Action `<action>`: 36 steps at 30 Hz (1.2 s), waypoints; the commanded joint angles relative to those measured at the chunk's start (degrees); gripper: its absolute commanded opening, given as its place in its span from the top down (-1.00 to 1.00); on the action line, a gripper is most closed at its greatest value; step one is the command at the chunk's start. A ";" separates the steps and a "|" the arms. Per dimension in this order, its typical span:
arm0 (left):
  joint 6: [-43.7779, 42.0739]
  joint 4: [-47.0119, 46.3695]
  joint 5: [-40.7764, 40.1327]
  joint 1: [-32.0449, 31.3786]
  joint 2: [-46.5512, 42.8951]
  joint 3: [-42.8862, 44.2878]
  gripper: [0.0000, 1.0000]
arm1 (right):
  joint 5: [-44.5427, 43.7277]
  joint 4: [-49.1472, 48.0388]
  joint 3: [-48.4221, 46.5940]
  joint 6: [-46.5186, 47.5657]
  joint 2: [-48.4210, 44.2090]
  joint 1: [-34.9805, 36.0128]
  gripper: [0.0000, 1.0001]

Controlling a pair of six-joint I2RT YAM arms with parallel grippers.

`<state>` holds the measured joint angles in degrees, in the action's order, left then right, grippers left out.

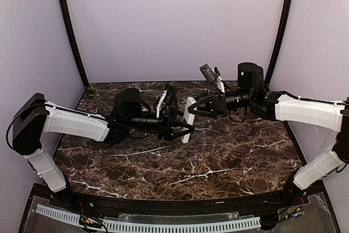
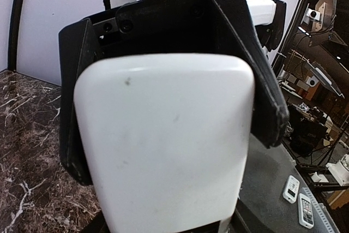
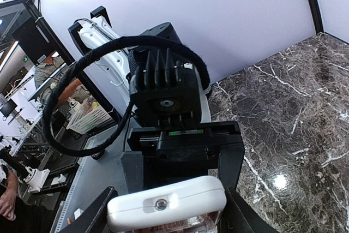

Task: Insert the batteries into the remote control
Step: Pass from the left arm to the right, then place the remote control at the center of the board.

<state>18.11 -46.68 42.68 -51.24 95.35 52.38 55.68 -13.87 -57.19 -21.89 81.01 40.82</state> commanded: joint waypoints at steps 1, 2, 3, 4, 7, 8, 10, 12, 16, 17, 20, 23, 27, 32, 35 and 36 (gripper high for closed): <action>0.86 -3.97 0.83 0.42 0.42 1.28 0.26 | 2.52 -1.07 -0.33 -1.45 0.68 1.01 0.24; 1.05 -4.09 0.79 0.50 0.49 1.31 0.25 | 2.36 -1.03 -0.30 -1.51 0.57 1.00 0.30; 1.09 -4.07 0.78 0.52 0.51 1.32 0.25 | 2.16 -0.90 -0.33 -1.49 0.60 0.95 0.36; 1.13 -3.97 0.76 0.53 0.55 1.36 0.23 | 1.97 -0.74 -0.41 -1.49 0.47 0.91 0.43; 0.86 -3.39 0.44 0.61 0.57 1.41 0.12 | 1.89 -0.55 -0.60 -1.53 0.39 0.79 0.65; 0.78 -3.27 0.37 0.62 0.51 1.41 0.00 | 1.84 -0.48 -0.55 -1.57 0.53 0.72 0.71; 0.41 -2.65 0.07 0.62 0.19 1.36 -0.18 | 1.91 -0.46 -0.41 -1.74 0.43 0.46 0.83; -0.39 -1.73 -0.89 0.70 -0.41 1.14 -0.36 | 1.89 -0.18 -0.32 -1.80 0.25 -0.04 0.92; -2.13 0.13 -2.50 1.05 -2.28 0.28 -0.70 | 1.34 1.69 0.09 -1.33 -0.43 -1.56 0.98; -2.27 0.39 -2.72 1.28 -2.87 0.05 -0.78 | 1.24 2.28 0.26 -1.24 -0.66 -1.89 0.99; -2.40 0.60 -3.38 1.75 -3.68 -1.06 -0.93 | 0.53 3.68 1.05 -0.97 -1.02 -2.77 1.00; -2.47 -0.17 -4.23 2.27 -4.98 -3.16 -0.97 | -0.96 5.46 1.66 -0.29 -1.14 -3.44 1.00; -4.42 0.04 -7.41 2.73 -7.90 -6.36 -0.97 | -3.87 9.23 1.34 1.31 -0.59 -4.02 1.00; -5.89 2.35 -17.83 4.28 -13.49 -10.66 -0.97 | -9.60 20.80 -2.52 7.14 2.46 -4.12 1.00; -5.65 3.02 -23.73 5.47 -15.95 -13.63 -0.97 | -13.45 26.94 -4.59 9.26 4.71 -4.08 1.00; -5.57 3.53 -25.21 5.94 -17.29 -14.24 -0.97 | -15.00 28.76 -5.25 9.93 5.41 -3.97 1.00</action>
<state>13.54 -45.15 27.09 -46.98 82.46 41.36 47.31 5.08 -59.11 -16.60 83.83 37.06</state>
